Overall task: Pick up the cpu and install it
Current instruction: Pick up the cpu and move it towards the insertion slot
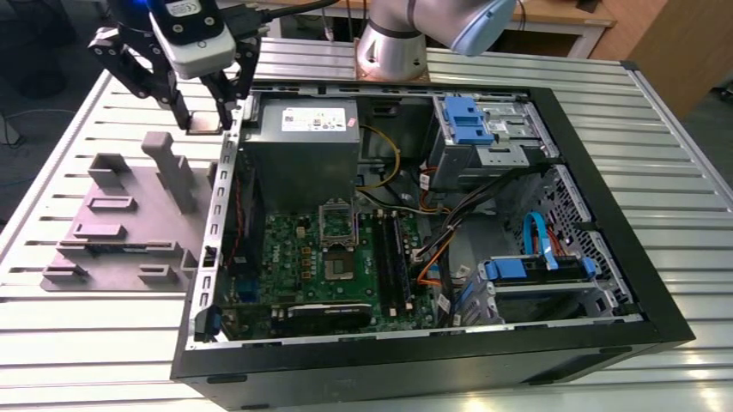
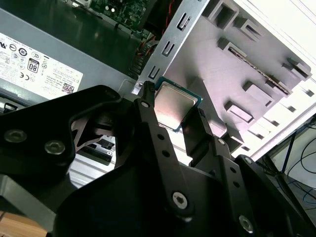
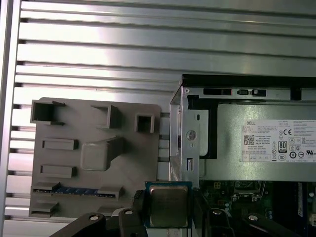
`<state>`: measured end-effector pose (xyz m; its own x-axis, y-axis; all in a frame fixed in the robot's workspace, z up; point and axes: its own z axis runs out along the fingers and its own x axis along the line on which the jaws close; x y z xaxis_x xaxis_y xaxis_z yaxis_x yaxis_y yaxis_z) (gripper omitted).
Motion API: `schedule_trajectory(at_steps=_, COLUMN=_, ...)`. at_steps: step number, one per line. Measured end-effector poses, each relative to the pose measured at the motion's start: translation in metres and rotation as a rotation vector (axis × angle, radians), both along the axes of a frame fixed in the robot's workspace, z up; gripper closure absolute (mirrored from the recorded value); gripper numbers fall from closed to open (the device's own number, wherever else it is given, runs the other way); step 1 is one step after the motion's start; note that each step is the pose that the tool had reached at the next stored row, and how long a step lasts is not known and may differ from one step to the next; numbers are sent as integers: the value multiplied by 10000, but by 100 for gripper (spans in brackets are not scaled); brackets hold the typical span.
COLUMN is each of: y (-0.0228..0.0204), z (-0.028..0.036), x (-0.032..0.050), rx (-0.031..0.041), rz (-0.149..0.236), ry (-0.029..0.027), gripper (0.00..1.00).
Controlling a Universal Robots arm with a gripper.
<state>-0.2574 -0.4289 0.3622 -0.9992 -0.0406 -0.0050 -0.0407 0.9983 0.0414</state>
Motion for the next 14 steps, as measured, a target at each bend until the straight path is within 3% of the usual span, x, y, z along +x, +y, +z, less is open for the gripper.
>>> schedule_trajectory(at_steps=14, y=0, z=0, x=31, rx=-1, rz=1, ry=0, gripper=53)
